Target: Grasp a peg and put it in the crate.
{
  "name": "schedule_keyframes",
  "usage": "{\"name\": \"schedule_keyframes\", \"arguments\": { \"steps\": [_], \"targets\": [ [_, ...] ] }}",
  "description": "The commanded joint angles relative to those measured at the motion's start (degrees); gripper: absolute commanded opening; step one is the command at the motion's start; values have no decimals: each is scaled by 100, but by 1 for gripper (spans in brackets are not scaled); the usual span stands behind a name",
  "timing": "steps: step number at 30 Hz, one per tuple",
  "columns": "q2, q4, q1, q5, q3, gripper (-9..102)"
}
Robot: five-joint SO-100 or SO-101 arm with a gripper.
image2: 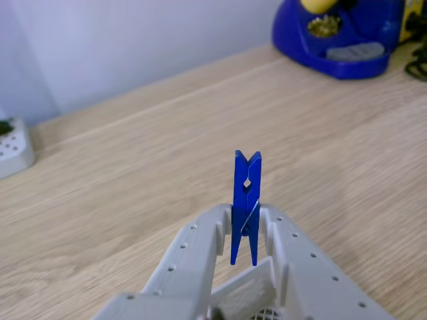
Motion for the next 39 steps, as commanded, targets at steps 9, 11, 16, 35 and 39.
{"name": "schedule_keyframes", "arguments": {
  "steps": [9, 11, 16, 35, 39],
  "targets": [
    [325, 1046, 132, -35, -782, -1],
    [439, 1266, 132, -35, -782, -1],
    [580, 1521, 123, -35, -782, -1],
    [967, 1652, 114, -35, -791, 12],
    [1661, 2250, 44, -35, -844, -4]
  ]
}}
